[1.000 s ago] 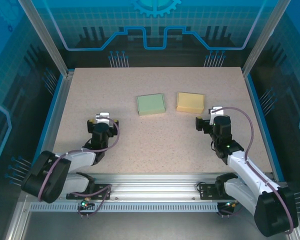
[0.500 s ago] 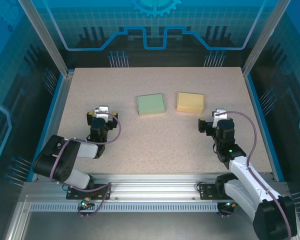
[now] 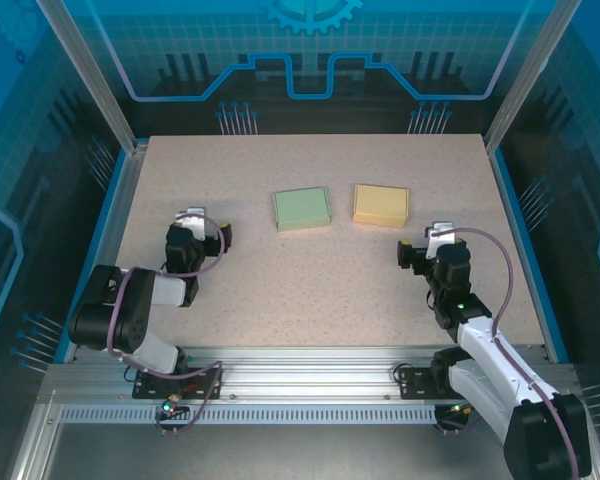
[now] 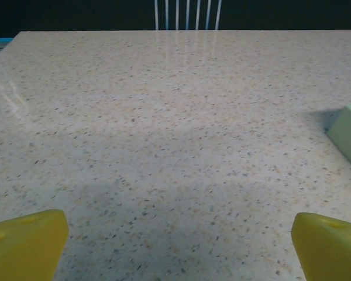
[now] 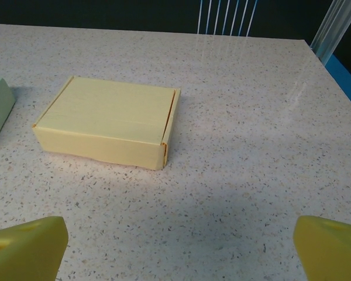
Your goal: Fold the paper box
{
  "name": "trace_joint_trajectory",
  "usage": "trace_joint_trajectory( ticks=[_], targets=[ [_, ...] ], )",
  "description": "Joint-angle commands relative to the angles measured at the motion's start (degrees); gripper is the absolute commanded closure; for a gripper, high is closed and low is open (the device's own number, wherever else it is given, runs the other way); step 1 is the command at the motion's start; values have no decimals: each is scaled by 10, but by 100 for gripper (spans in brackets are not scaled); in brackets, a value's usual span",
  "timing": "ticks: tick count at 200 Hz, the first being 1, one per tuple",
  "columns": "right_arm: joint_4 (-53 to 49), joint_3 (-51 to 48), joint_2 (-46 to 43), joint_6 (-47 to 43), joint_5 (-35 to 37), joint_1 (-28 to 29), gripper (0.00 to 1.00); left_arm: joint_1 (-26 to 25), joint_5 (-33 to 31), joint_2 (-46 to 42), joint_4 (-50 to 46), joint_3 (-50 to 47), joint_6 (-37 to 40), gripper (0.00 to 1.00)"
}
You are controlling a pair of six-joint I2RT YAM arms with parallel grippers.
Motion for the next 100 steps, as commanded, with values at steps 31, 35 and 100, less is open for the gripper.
trace_joint_trajectory(
  ticks=[31,35,100],
  targets=[
    [74,-22,0,-18,-27,-23,0,31,96,3,-13,15,-29,1],
    [81,-24,3,-19,-30,-26,0,31,96,3,-13,15,-30,1],
    [230,-37,96,-51,-95,-61,0,31,94,3,-12,15,-28,1]
  ],
)
